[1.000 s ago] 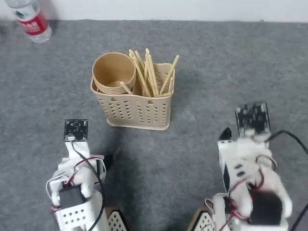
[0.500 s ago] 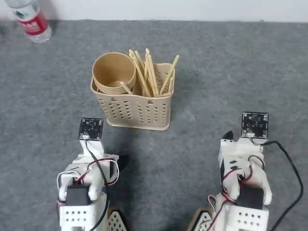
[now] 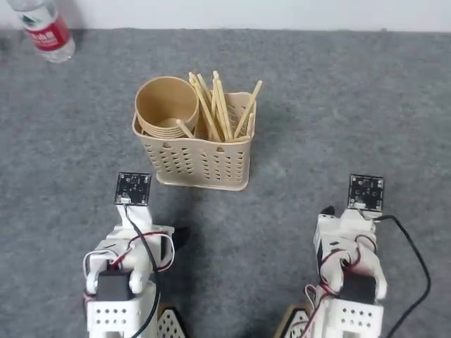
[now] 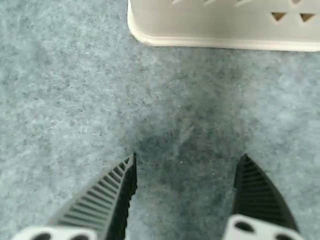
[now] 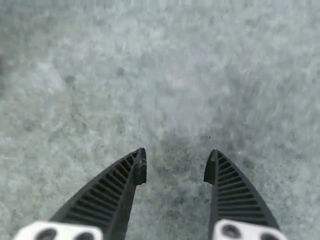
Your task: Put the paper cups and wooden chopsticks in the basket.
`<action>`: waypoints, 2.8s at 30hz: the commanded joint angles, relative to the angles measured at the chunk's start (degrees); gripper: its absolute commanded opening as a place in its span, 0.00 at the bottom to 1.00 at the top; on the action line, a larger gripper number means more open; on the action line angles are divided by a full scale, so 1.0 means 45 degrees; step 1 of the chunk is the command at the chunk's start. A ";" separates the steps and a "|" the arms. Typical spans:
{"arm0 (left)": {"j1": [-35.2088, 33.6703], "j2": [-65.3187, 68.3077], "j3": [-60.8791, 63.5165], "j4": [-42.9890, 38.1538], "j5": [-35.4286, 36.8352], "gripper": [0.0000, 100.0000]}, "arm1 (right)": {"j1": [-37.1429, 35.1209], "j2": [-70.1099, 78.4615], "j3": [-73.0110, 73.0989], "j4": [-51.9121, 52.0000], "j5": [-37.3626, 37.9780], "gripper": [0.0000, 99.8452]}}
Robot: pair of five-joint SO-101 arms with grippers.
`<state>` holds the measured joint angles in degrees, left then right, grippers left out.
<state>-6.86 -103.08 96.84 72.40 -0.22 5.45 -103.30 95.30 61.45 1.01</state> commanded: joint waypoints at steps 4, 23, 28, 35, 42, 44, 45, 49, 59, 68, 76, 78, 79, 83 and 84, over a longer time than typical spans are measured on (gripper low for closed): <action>0.0098 -0.0274 -0.0088 -0.0020 0.0176 0.30 | -0.0303 -0.0127 0.0254 0.1104 -0.0098 0.20; 0.0078 -0.0274 -0.0088 -0.0020 0.0176 0.30 | -0.2042 -0.0107 0.0254 0.3018 -0.0039 0.20; 0.0078 -0.0274 -0.0088 -0.0020 0.0176 0.30 | -0.2022 -0.0107 0.0254 0.3018 -0.0059 0.20; 0.0078 -0.0274 -0.0088 -0.0020 0.0176 0.30 | -0.1924 -0.0107 0.0254 0.3018 -0.0059 0.20; 0.0078 -0.0274 -0.0088 -0.0020 0.0176 0.30 | -0.1944 -0.0127 0.0254 0.3018 -0.0059 0.20; 0.0078 -0.0274 -0.0088 -0.0020 0.0176 0.30 | -0.1944 -0.0127 0.0254 0.3018 -0.0059 0.20; 0.0078 -0.0274 -0.0088 -0.0020 0.0176 0.30 | -0.1944 -0.0127 0.0254 0.3018 -0.0059 0.20; 0.0078 -0.0274 -0.0088 -0.0020 0.0176 0.30 | -0.1944 -0.0127 0.0254 0.3018 -0.0059 0.20; 0.0078 -0.0274 -0.0088 -0.0020 0.0176 0.30 | -0.1944 -0.0127 0.0254 0.3018 -0.0059 0.20; 0.0078 -0.0274 -0.0088 -0.0020 0.0176 0.30 | -0.1944 -0.0127 0.0254 0.3018 -0.0059 0.20; 0.0078 -0.0274 -0.0088 -0.0020 0.0176 0.30 | -0.1944 -0.0127 0.0254 0.3018 -0.0059 0.20; 0.0078 -0.0274 -0.0088 -0.0020 0.0176 0.30 | -0.1944 -0.0127 0.0254 0.3018 -0.0059 0.20; 0.0078 -0.0274 -0.0088 -0.0020 0.0176 0.30 | -0.1944 -0.0127 0.0254 0.3018 -0.0059 0.20; 0.0078 -0.0274 -0.0088 -0.0020 0.0176 0.30 | -0.1944 -0.0127 0.0254 0.3018 -0.0059 0.20; 0.0078 -0.0274 -0.0088 -0.0020 0.0176 0.30 | -0.1944 -0.0127 0.0254 0.3018 -0.0059 0.20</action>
<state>-6.86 -103.08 96.84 72.40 -0.04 -3.69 -103.30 95.38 74.73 1.01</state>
